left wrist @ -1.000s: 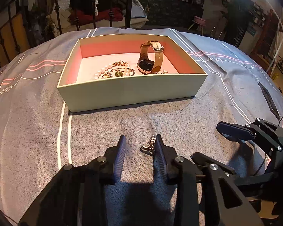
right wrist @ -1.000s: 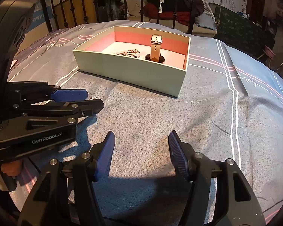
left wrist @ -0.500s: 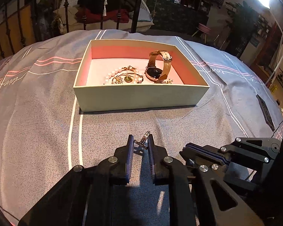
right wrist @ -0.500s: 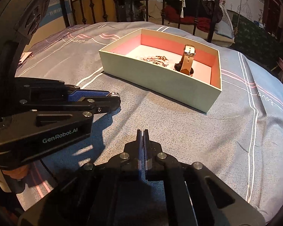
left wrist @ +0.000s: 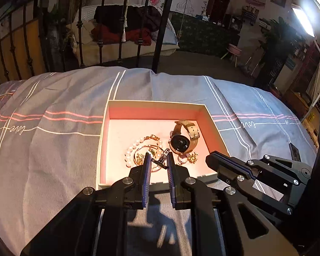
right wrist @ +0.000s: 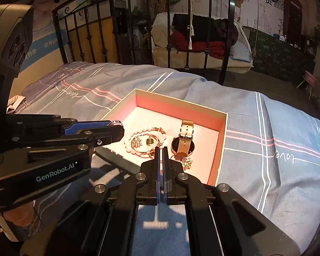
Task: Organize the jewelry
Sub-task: 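Lower the silver piece into the box and open the left tool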
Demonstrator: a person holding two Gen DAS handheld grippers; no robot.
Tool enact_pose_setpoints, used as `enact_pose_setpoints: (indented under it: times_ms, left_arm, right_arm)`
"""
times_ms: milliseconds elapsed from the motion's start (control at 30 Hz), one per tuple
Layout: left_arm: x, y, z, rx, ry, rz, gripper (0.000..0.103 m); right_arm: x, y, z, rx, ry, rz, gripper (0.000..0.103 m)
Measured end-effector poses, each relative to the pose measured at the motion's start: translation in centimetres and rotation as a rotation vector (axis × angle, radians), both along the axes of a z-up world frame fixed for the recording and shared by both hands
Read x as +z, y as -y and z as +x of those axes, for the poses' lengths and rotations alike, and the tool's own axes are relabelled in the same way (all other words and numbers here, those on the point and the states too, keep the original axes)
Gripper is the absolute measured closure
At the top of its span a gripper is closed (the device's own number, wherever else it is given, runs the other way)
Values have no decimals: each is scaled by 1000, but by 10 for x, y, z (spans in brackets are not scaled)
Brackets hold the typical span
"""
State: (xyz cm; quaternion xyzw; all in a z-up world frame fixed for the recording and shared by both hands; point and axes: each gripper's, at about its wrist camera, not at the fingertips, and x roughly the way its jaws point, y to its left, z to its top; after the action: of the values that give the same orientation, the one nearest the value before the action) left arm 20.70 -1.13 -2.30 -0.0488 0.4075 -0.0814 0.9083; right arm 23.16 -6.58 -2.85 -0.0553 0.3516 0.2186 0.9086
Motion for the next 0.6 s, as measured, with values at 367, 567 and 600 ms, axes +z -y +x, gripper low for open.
enact_pose_setpoints:
  times_ms: [367,567,600]
  left_arm:
    - [15,-1,43,26,11,29,89]
    - [8,5,58,3,-22,38,89]
    - [4,6,59,1,-29,43,89]
  right_arm:
    - [12,-2,36,-38,26,-10,100]
    - [2,-5,47,-40,-12,-22,100]
    - [0,-5,47,-42,-20,-17,100]
